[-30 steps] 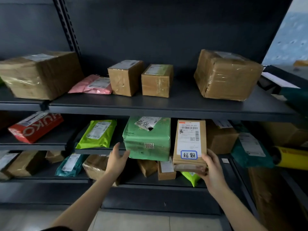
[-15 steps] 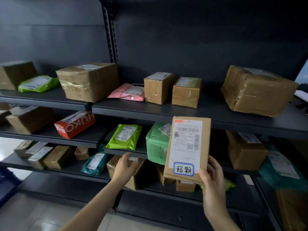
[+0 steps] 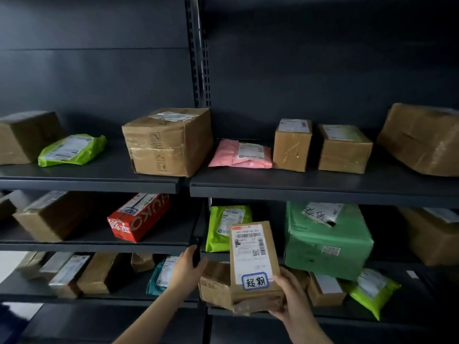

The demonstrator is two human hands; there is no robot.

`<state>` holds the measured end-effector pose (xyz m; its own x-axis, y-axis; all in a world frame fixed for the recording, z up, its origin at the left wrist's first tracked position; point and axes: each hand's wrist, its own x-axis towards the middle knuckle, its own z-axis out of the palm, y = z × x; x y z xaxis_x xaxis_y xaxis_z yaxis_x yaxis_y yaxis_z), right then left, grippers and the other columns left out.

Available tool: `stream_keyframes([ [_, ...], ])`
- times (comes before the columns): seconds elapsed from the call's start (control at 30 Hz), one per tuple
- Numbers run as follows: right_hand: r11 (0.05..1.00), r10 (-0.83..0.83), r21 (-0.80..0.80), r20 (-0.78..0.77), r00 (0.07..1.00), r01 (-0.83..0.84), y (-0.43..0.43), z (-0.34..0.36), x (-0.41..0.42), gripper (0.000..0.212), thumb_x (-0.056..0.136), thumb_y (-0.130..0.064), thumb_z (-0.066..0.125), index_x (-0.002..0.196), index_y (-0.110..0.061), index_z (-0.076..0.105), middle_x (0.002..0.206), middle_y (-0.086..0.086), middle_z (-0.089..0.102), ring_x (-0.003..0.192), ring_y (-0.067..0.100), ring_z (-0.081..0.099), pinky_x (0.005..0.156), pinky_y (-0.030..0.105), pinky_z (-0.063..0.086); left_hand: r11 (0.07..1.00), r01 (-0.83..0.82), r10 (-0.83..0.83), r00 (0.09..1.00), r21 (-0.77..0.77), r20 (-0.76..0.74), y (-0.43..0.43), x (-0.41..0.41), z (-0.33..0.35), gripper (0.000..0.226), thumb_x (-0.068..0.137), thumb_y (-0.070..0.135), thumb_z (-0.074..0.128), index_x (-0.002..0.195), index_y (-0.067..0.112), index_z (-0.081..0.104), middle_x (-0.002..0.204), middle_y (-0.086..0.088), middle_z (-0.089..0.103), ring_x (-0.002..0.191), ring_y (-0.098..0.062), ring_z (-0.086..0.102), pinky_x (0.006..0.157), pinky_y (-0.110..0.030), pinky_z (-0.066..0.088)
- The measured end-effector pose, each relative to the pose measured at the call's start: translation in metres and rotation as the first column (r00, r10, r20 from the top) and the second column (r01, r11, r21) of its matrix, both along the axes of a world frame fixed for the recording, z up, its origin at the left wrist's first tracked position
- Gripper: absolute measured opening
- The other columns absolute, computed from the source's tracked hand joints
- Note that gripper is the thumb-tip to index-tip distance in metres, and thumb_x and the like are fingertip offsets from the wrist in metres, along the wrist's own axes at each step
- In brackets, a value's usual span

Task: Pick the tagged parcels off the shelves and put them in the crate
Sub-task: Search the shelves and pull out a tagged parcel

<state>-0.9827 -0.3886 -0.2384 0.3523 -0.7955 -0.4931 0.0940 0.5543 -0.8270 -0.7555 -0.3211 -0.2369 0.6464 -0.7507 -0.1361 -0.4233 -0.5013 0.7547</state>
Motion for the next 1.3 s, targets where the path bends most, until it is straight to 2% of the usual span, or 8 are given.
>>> stream_keyframes([
  [0.1,0.993,-0.109,0.038,-0.023,0.994,0.11,-0.005,-0.004,0.02,0.02,0.086,-0.025,0.062,0.104,-0.032,0.059,0.107,0.005,0.062,0.096,0.027,0.058,0.084,0.047,0.048,0.995,0.086,-0.089,0.995,0.059,0.043,-0.01,0.021,-0.011,0.056,0.095,0.029,0.051,0.144,0.011,0.03,0.143,-0.011,0.044,0.128,-0.026,0.044,0.099,-0.03,0.038],
  [0.23,0.979,-0.203,0.014,-0.037,0.979,0.203,-0.021,-0.013,0.03,0.022,0.086,-0.024,0.062,0.107,-0.031,0.058,0.098,0.006,0.063,0.095,0.032,0.058,0.101,0.061,0.036,0.981,0.169,-0.171,0.985,0.098,0.011,-0.038,0.034,-0.025,0.058,0.095,0.026,0.05,0.146,0.01,0.027,0.149,-0.009,0.036,0.136,-0.025,0.036,0.105,-0.03,0.034],
  [0.43,0.962,-0.274,-0.007,-0.028,0.961,0.273,-0.051,-0.022,0.031,0.04,0.081,-0.024,0.064,0.12,-0.027,0.055,0.106,0.012,0.064,0.094,0.033,0.058,0.086,0.05,0.046,0.939,0.246,-0.27,0.96,0.243,0.075,-0.079,0.055,-0.047,0.069,0.093,0.027,0.053,0.148,0.007,0.018,0.154,-0.009,0.026,0.143,-0.023,0.024,0.112,-0.03,0.027],
  [0.57,0.962,-0.272,-0.021,-0.009,0.962,0.271,-0.064,-0.03,0.025,0.035,0.083,-0.021,0.062,0.117,-0.027,0.056,0.109,0.012,0.064,0.096,0.034,0.059,0.074,0.045,0.049,0.944,0.221,-0.246,0.966,0.243,0.078,-0.103,0.057,-0.058,0.064,0.083,0.045,0.062,0.131,0.007,0.042,0.131,-0.009,0.05,0.124,-0.025,0.045,0.096,-0.035,0.043],
  [0.73,0.965,-0.256,-0.061,-0.033,0.966,0.254,-0.066,-0.045,0.019,0.027,0.081,-0.022,0.061,0.107,-0.029,0.06,0.108,0.016,0.063,0.102,0.043,0.057,0.092,0.056,0.043,0.927,0.223,-0.293,0.932,0.302,0.211,-0.12,0.039,-0.065,0.058,0.078,0.057,0.06,0.098,0.002,0.061,0.108,-0.012,0.059,0.111,-0.028,0.05,0.087,-0.036,0.047],
  [0.93,0.964,-0.26,-0.049,-0.012,0.965,0.259,-0.067,-0.051,0.018,0.031,0.08,-0.022,0.062,0.11,-0.029,0.058,0.119,0.013,0.058,0.108,0.042,0.052,0.094,0.061,0.041,0.953,0.17,-0.237,0.934,0.25,0.266,-0.134,0.017,-0.056,0.069,0.078,0.068,0.05,0.116,0.011,0.058,0.118,-0.009,0.053,0.116,-0.028,0.043,0.09,-0.036,0.043],
  [1.2,0.978,-0.203,-0.061,-0.022,0.979,0.201,-0.064,-0.052,0.013,0.037,0.072,-0.027,0.062,0.108,-0.03,0.057,0.12,0.013,0.056,0.102,0.04,0.055,0.08,0.057,0.05,0.942,0.161,-0.245,0.929,0.295,0.277,-0.143,-0.002,-0.063,0.047,0.09,0.038,0.057,0.125,0.008,0.046,0.128,-0.009,0.041,0.121,-0.027,0.04,0.095,-0.036,0.044],
  [1.3,0.98,-0.18,-0.082,-0.015,0.983,0.179,-0.061,-0.054,0.011,0.042,0.069,-0.031,0.06,0.111,-0.031,0.057,0.113,0.007,0.057,0.093,0.032,0.056,0.064,0.044,0.053,0.952,0.173,-0.24,0.933,0.251,0.269,-0.138,0.0,-0.066,0.028,0.094,0.018,0.049,0.119,0.006,0.049,0.124,-0.011,0.043,0.118,-0.028,0.042,0.091,-0.038,0.045],
])
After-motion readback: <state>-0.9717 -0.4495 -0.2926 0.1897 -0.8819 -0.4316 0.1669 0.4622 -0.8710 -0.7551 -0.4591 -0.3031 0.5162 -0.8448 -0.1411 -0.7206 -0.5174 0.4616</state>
